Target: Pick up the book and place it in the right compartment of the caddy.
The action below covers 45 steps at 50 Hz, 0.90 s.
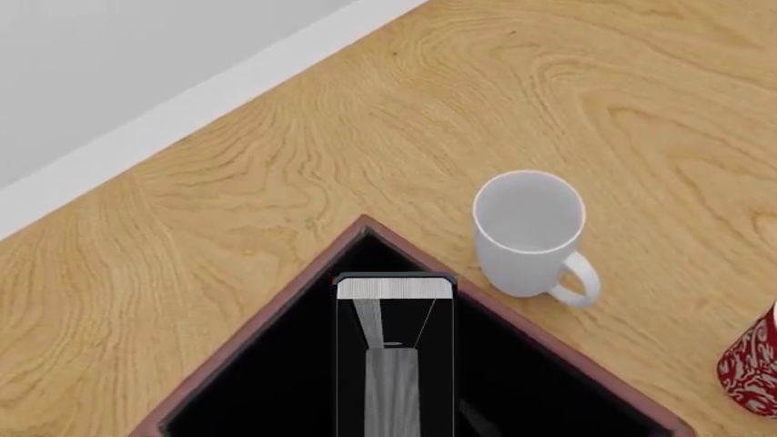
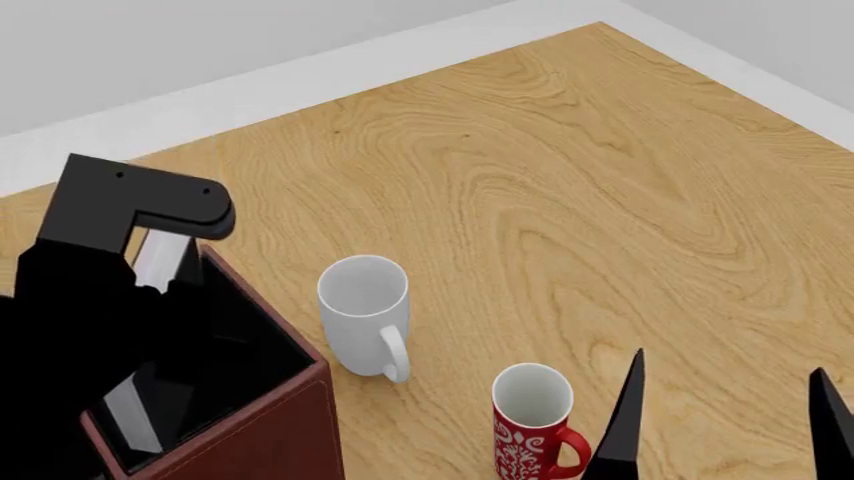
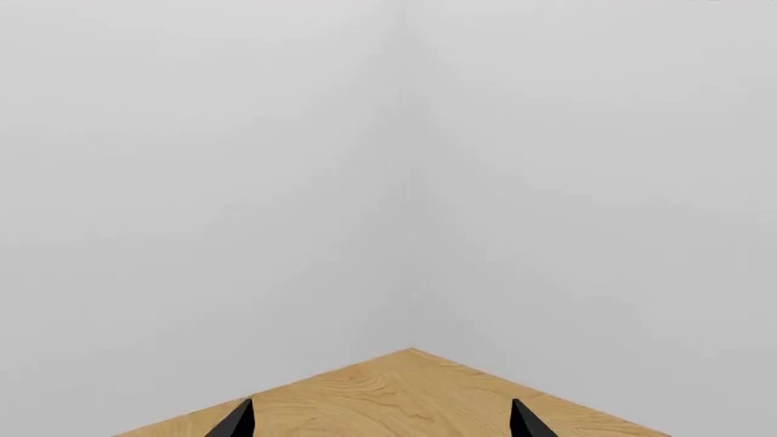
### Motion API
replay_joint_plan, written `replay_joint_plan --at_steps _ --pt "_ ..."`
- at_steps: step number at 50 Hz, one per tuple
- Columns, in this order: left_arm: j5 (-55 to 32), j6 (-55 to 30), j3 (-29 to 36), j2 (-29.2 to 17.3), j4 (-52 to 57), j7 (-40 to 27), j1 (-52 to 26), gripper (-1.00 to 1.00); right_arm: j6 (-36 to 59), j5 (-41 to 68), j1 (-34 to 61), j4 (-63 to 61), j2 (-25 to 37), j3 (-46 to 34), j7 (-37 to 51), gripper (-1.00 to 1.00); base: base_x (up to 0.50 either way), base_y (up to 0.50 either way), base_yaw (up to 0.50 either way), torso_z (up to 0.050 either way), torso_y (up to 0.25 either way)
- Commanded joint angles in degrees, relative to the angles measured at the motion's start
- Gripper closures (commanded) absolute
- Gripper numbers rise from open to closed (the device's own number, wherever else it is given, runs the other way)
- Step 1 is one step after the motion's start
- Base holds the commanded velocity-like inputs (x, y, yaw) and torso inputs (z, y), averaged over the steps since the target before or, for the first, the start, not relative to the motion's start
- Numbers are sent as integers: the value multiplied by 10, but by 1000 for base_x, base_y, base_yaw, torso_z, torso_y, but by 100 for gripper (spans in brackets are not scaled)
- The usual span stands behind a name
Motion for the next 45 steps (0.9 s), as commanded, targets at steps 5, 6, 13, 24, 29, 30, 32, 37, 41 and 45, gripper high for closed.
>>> replay_joint_plan --at_steps 5,6,13,24,29,30,32,37,41,45 --pt "28 17 2 4 -22 17 13 100 0 -1 4 6 1 -5 1 -100 0 0 0 0 2" --pt "29 18 2 4 -23 16 13 100 0 -1 5 6 1 -5 1 -100 0 0 0 0 0" --pt "40 21 7 5 -33 27 23 100 5 0 10 7 2 -9 2 -100 0 0 0 0 1" --pt "51 28 12 3 -43 36 38 100 8 -1 15 8 2 -14 4 -100 0 0 0 0 1" --pt "54 31 13 4 -49 40 43 100 8 -1 16 9 3 -16 4 -100 0 0 0 2 2" --pt "54 29 14 4 -49 40 43 100 8 -1 16 10 3 -16 4 -100 0 0 0 0 0" --pt "55 30 15 5 -54 41 45 100 8 -1 15 10 4 -16 5 -100 0 0 0 0 0" --pt "55 32 15 5 -58 42 48 100 7 0 15 10 4 -15 5 -100 0 0 0 0 2" --pt "56 32 16 7 -63 43 50 100 5 0 14 11 5 -15 5 -100 0 0 0 0 3" --pt "68 36 17 6 -60 42 49 100 5 0 15 11 5 -16 5 -100 0 0 0 0 0"
